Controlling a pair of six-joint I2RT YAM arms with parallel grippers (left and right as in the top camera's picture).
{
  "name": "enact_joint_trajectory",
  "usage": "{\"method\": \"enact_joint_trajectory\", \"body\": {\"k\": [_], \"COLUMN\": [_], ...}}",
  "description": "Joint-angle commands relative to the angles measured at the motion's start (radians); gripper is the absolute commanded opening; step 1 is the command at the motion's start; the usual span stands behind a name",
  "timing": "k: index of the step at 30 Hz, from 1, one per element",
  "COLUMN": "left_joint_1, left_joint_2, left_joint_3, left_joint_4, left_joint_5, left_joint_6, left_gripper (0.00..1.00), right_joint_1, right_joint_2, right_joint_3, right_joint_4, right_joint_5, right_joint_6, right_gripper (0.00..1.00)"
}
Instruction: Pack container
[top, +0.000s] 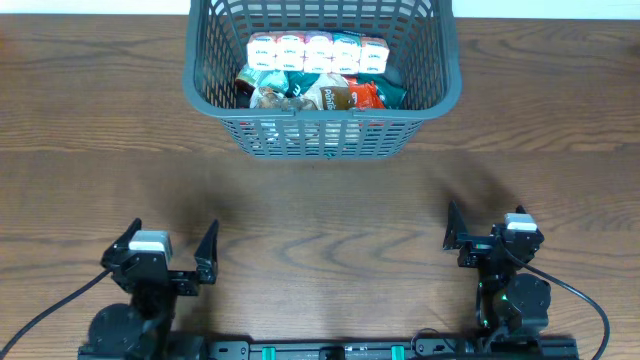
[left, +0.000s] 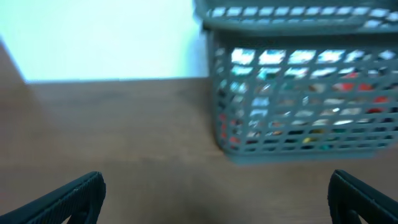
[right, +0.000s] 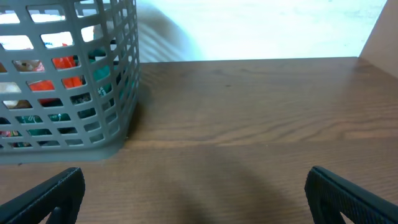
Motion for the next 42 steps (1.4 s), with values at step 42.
{"method": "enact_joint_trajectory", "body": {"k": [42], "left_joint_1": [0.038], "left_joint_2": [-0.020], "left_joint_3": [-0.443], "left_joint_4": [0.486], "left_joint_5": [0.014], "left_joint_6": [-0.009], "left_gripper": [0.98], "right_joint_1": [0.008], "right_joint_2": [-0.007], "right_joint_3": [-0.003], "right_joint_4": [-0.001], "right_joint_5": [-0.010], "right_joint_6": [-0.011], "right_gripper": [0.99]}}
